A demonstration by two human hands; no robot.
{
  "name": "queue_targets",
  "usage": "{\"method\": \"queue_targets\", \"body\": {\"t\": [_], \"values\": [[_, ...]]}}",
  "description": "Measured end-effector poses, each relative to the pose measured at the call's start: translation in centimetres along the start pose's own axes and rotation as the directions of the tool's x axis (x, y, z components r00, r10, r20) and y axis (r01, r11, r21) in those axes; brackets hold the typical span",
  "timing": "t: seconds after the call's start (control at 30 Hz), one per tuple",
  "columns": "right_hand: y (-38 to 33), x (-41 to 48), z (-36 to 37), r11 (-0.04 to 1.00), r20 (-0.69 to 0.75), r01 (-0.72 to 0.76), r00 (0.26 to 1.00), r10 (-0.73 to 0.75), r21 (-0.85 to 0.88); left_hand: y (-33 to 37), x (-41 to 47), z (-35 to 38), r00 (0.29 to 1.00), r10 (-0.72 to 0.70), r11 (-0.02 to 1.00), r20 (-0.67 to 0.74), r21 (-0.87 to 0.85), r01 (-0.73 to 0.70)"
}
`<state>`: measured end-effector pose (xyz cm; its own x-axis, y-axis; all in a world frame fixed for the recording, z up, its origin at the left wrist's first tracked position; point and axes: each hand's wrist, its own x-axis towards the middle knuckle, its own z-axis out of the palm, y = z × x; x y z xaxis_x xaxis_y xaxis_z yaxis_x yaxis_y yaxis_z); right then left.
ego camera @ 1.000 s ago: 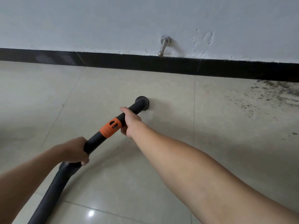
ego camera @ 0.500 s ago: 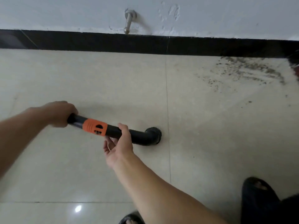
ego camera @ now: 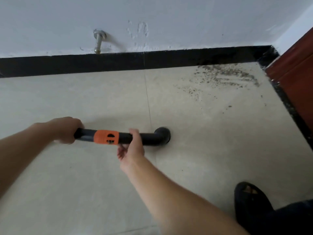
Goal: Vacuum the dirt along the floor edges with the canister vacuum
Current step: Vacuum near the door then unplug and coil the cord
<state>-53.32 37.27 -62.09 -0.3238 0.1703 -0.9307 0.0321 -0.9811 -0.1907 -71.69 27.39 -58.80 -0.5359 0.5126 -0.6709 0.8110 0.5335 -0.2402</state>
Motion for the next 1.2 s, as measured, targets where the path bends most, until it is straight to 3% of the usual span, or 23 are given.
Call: {"method": "queue_targets", "body": {"t": [0.1,0.17,0.37,0.47,0.57,0.67,0.77,0.87,0.97,1.03,1.13,1.2], "values": [[1.7,-0.9,-1.3,0.995,0.035,-0.079,0.996,0.077,0.058,-0.3,-0.2,-0.1,1.0,0.015,0.997,0.009,0.073,-0.015],[-0.5,-1.0,-2.1,0.996,0.039,-0.048,0.998,0.045,0.076,1.1,0.4,-1.2,1.0,0.031,0.999,0.006,0.026,-0.031],[-14.7,-1.2,-6.7,0.946,-0.11,0.238,0.97,-0.218,0.222,12.0,3.4,-7.3,0.963,0.261,0.936,-0.069,-0.227,-0.27],[-19.5,-1.7,-10.4,0.865,-0.215,0.353,0.932,-0.292,0.355,17.7,4.2,-10.8,0.914,0.374,0.896,-0.156,-0.192,-0.399],[-21.9,-1.3,-12.3,0.796,-0.284,0.449,0.89,-0.357,0.406,21.0,4.6,-13.1,0.882,0.406,0.89,-0.239,-0.115,-0.441],[-23.3,-0.5,-10.7,0.831,-0.252,0.449,0.889,-0.381,0.329,20.9,4.1,-12.7,0.895,0.381,0.901,-0.23,-0.125,-0.416],[-22.3,1.4,-6.1,0.917,-0.192,0.384,0.913,-0.36,0.106,18.7,2.1,-9.6,0.949,0.313,0.901,-0.036,-0.304,-0.309],[-19.2,3.3,-1.4,0.946,-0.044,0.307,0.949,-0.313,-0.1,16.8,-0.6,-5.3,0.954,0.254,0.767,0.161,-0.634,-0.097],[-18.3,4.2,0.6,0.943,0.076,0.268,0.963,-0.258,-0.195,16.6,-1.6,-3.9,0.959,0.224,0.63,0.172,-0.777,-0.008],[-19.3,4.5,-0.3,0.94,0.073,0.3,0.954,-0.292,-0.162,17.2,-1.0,-4.5,0.968,0.21,0.693,0.138,-0.72,-0.047],[-21.3,4.4,-4.2,0.918,-0.068,0.395,0.916,-0.396,-0.035,19.0,0.8,-6.5,0.97,0.241,0.85,0.021,-0.487,-0.2],[-22.7,4.1,-6.8,0.896,-0.174,0.437,0.891,-0.419,0.079,20.3,1.8,-7.7,0.959,0.274,0.882,-0.074,-0.377,-0.281]]}}
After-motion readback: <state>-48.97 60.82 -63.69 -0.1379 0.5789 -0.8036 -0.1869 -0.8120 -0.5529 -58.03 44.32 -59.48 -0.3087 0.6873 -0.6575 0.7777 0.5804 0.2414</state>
